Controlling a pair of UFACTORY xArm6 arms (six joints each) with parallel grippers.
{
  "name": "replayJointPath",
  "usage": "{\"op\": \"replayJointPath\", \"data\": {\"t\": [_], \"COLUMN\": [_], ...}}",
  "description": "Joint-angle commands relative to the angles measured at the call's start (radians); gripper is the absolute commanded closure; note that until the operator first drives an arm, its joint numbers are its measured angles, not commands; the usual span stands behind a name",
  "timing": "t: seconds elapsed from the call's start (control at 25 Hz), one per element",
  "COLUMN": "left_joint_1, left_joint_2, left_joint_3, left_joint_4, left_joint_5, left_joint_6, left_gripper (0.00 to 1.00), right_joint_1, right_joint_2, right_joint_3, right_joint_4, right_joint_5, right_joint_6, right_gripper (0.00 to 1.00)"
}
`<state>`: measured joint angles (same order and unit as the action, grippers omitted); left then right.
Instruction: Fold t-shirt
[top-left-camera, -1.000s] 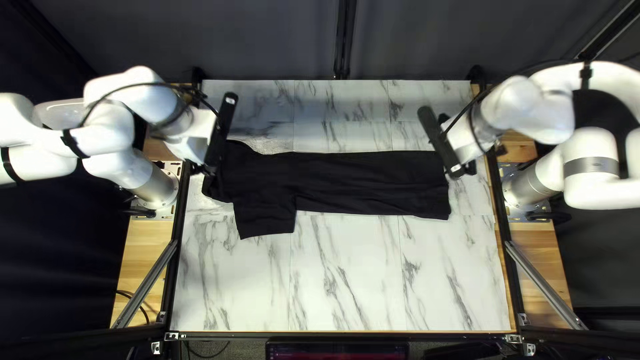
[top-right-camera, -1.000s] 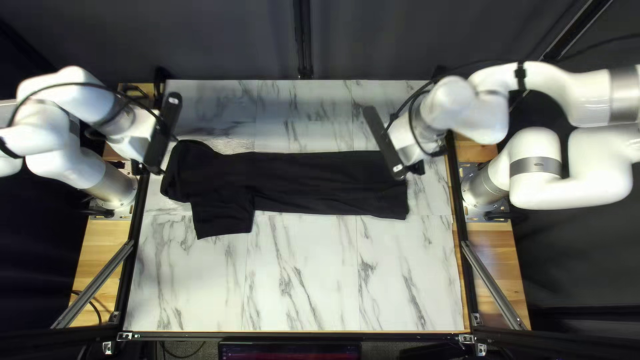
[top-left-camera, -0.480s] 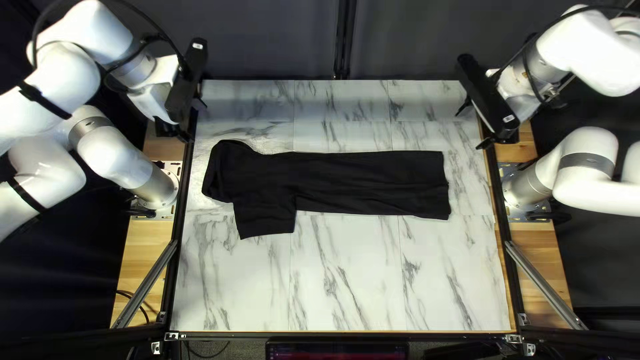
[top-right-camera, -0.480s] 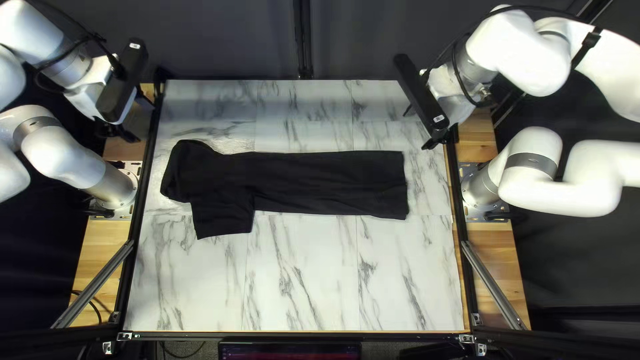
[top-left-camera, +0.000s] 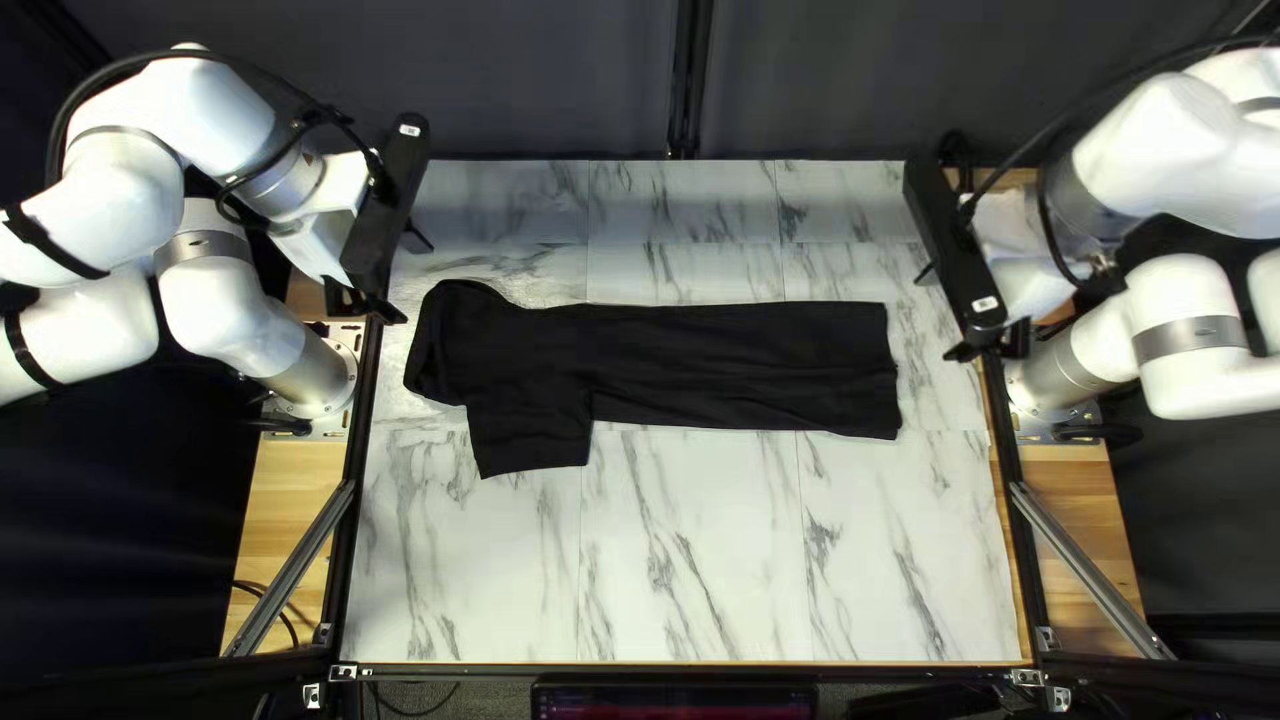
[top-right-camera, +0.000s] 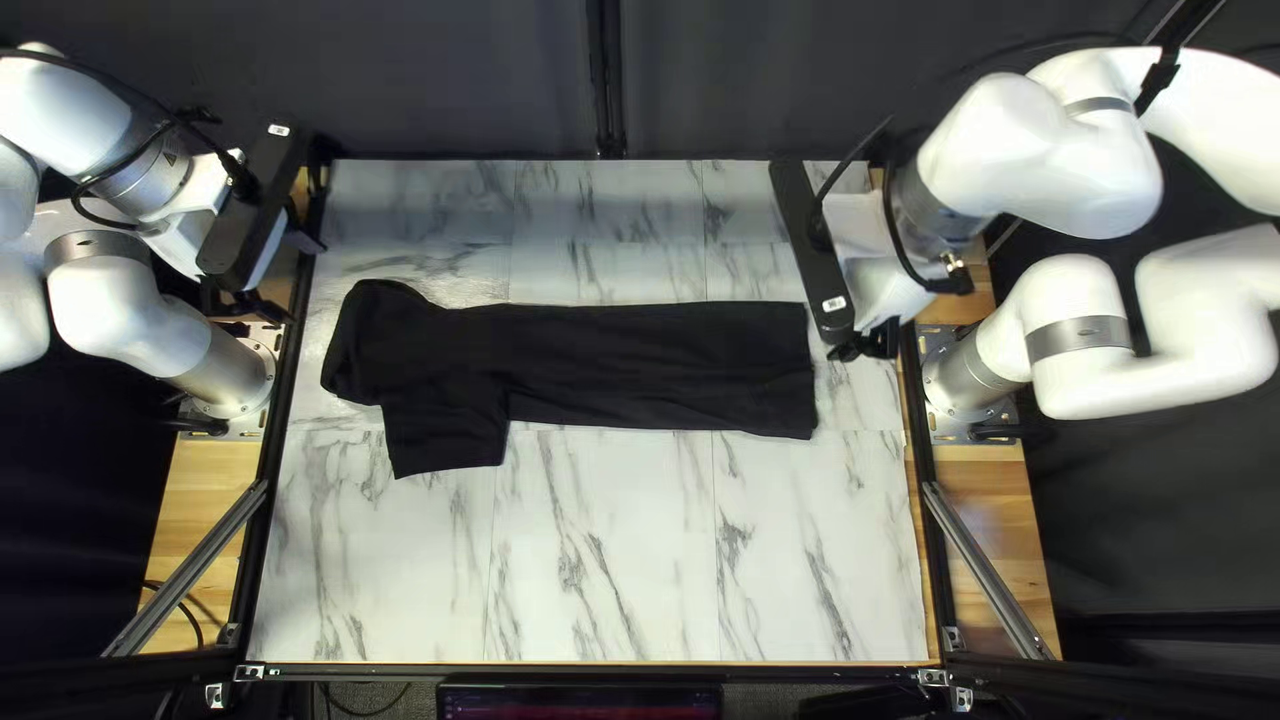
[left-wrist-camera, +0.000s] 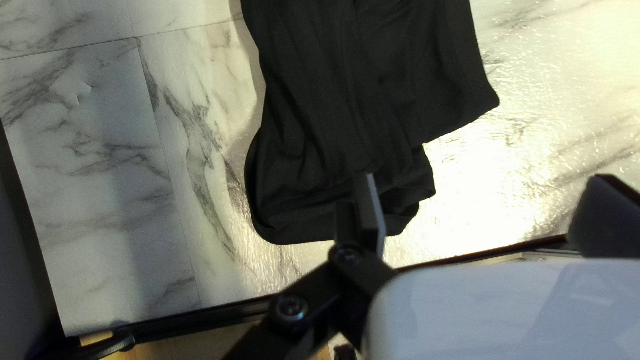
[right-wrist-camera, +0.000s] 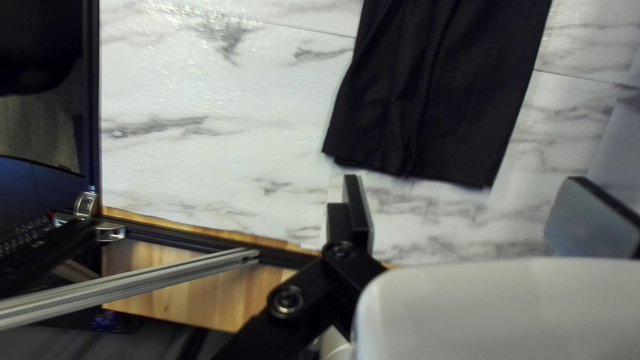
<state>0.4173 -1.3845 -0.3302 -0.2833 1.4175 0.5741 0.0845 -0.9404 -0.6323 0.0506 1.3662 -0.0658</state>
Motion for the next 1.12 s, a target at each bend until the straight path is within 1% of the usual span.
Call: {"op": "replayJointPath", "data": {"t": [0.04, 0.08, 0.12, 0.2, 0.4, 0.44, 0.76, 0.8, 0.88, 0.96, 1.0, 1.04, 1.12], "left_joint_1": [0.011, 0.018, 0.038, 0.072, 0.272, 0.284, 0.284, 0.291, 0.165, -0.011, -0.043, -0.107, -0.182], "left_joint_2": [-0.015, -0.019, -0.031, -0.045, -0.087, -0.093, -0.093, -0.090, -0.059, -0.043, -0.041, -0.036, -0.025], "left_joint_3": [0.015, 0.019, 0.028, 0.038, 0.057, 0.057, 0.057, 0.061, 0.082, 0.145, 0.161, 0.194, 0.224], "left_joint_4": [-0.006, -0.009, -0.017, -0.030, -0.080, -0.079, -0.079, -0.097, -0.077, -0.045, -0.041, -0.033, -0.019], "left_joint_5": [0.000, 0.002, 0.008, 0.023, 0.120, 0.128, 0.128, 0.128, 0.035, -0.099, -0.128, -0.183, -0.241], "left_joint_6": [0.016, 0.023, 0.041, 0.069, 0.223, 0.228, 0.228, 0.233, 0.144, 0.021, 0.001, -0.042, -0.097], "left_gripper": [0.00, 0.00, 0.00, 0.00, 0.00, 0.00, 0.00, 0.00, 0.00, 0.00, 0.00, 0.00, 0.00], "right_joint_1": [0.035, 0.030, 0.004, -0.022, -0.021, -0.021, -0.021, -0.021, -0.021, -0.021, -0.021, -0.021, -0.021], "right_joint_2": [0.001, 0.001, -0.002, -0.013, -0.020, -0.020, -0.020, -0.020, -0.020, -0.020, -0.020, -0.020, -0.020], "right_joint_3": [-0.123, -0.134, -0.152, -0.160, -0.155, -0.155, -0.155, -0.155, -0.155, -0.155, -0.155, -0.155, -0.155], "right_joint_4": [-0.050, -0.052, -0.050, -0.049, -0.054, -0.054, -0.054, -0.054, -0.054, -0.054, -0.054, -0.054, -0.054], "right_joint_5": [0.155, 0.170, 0.200, 0.218, 0.215, 0.215, 0.215, 0.215, 0.215, 0.215, 0.215, 0.215, 0.215], "right_joint_6": [0.126, 0.132, 0.129, 0.131, 0.145, 0.145, 0.145, 0.145, 0.145, 0.145, 0.145, 0.145, 0.145], "right_gripper": [0.00, 0.00, 0.00, 0.00, 0.00, 0.00, 0.00, 0.00, 0.00, 0.00, 0.00, 0.00, 0.00]}}
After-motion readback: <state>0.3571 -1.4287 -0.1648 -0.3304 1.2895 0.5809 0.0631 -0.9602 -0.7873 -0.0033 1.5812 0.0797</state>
